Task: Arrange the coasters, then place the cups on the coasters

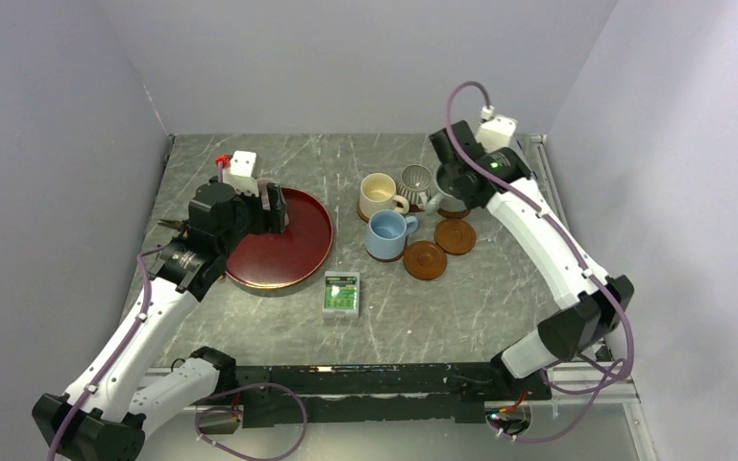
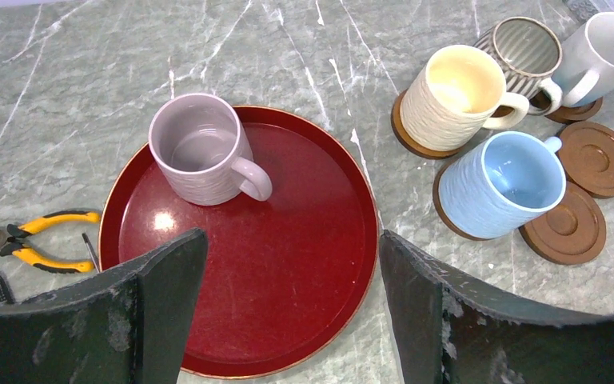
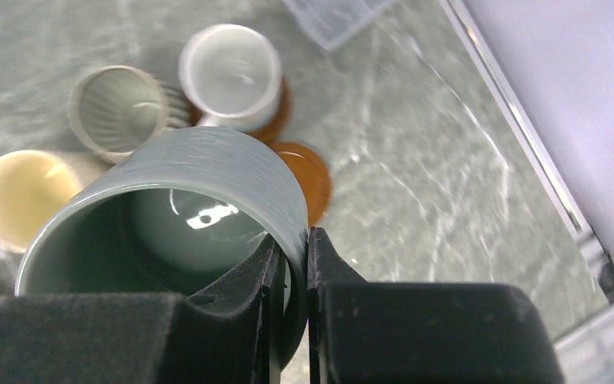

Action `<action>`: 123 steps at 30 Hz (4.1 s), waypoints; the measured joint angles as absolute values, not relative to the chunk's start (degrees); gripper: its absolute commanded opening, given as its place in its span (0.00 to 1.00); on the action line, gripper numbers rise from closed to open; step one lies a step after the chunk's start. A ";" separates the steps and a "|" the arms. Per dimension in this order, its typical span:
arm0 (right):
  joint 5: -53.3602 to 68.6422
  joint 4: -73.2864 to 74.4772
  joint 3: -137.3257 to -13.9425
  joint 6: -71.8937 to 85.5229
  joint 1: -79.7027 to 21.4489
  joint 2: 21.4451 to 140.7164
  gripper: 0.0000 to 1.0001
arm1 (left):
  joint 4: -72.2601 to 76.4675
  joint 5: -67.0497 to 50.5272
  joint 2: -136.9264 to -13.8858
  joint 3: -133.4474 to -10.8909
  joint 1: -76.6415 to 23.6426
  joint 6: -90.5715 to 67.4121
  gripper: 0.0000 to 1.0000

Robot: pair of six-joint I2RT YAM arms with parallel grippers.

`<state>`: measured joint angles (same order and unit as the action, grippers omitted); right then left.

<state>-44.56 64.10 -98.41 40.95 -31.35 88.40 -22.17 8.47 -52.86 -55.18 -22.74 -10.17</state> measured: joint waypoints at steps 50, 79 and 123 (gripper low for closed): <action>-40.16 63.05 -72.86 92.64 -21.39 97.43 0.00 | -22.39 8.95 -53.12 -55.18 -22.70 -10.22 0.83; -40.86 62.50 -73.87 96.18 -22.02 102.37 0.00 | -22.55 8.97 -53.12 -55.18 -22.70 -10.22 0.83; -42.13 58.65 -74.96 95.61 -22.02 104.01 0.33 | -22.57 8.99 -53.08 -55.18 -22.70 -10.20 0.83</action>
